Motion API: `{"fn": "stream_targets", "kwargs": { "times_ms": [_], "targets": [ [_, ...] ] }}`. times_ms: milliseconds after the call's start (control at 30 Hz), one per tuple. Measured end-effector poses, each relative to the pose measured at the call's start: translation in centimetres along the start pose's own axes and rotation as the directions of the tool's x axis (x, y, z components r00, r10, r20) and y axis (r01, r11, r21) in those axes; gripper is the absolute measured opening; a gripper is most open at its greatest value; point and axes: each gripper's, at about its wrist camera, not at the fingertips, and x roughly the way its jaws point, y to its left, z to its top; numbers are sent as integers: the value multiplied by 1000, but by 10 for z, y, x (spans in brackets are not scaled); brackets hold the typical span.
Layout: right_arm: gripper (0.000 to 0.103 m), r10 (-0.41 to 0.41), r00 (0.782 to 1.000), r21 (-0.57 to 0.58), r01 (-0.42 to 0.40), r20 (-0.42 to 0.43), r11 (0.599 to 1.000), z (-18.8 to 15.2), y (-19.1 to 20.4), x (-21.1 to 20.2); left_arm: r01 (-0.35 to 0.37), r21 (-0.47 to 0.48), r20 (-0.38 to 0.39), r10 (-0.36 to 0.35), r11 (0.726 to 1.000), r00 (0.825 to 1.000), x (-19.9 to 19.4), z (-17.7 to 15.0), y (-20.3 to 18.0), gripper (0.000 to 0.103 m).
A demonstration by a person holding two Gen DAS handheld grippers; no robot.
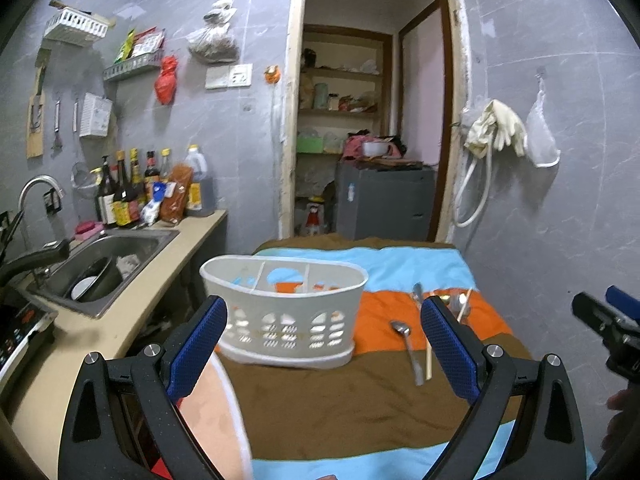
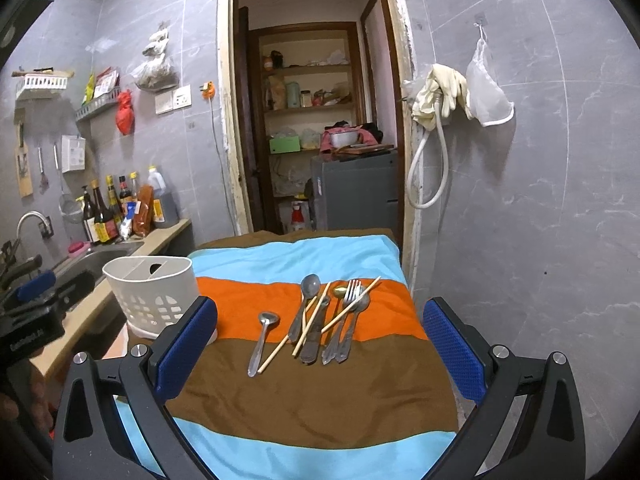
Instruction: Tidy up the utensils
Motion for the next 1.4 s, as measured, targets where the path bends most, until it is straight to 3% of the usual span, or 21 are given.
{"fn": "stream_targets", "kwargs": {
  "times_ms": [267,533,700,833,967,1167,1400],
  "targets": [
    [103,31,999,4,-31,33,1000,26,-34,11,77,19,23,-77,997,997,16,25,-39,95],
    [103,98,995,-19,-99,-18,995,47,-84,57,58,49,25,-59,997,998,65,35,-102,95],
    [103,170,981,-12,-171,-91,985,41,-112,100,56,59,-62,-53,997,997,116,25,-128,95],
    [78,238,951,58,-231,-198,971,27,-132,147,55,65,-154,-44,996,987,154,10,-138,89],
    [50,291,907,133,-262,-303,956,13,-137,188,22,55,-269,-7,998,963,189,-5,-140,66],
    [39,333,852,164,-291,-405,943,-4,-133,229,-54,47,-389,69,997,918,223,-28,-131,44],
    [29,351,820,242,-266,-452,933,-8,-135,273,-97,-23,-516,71,995,854,249,-49,-113,31]
  ]
}}
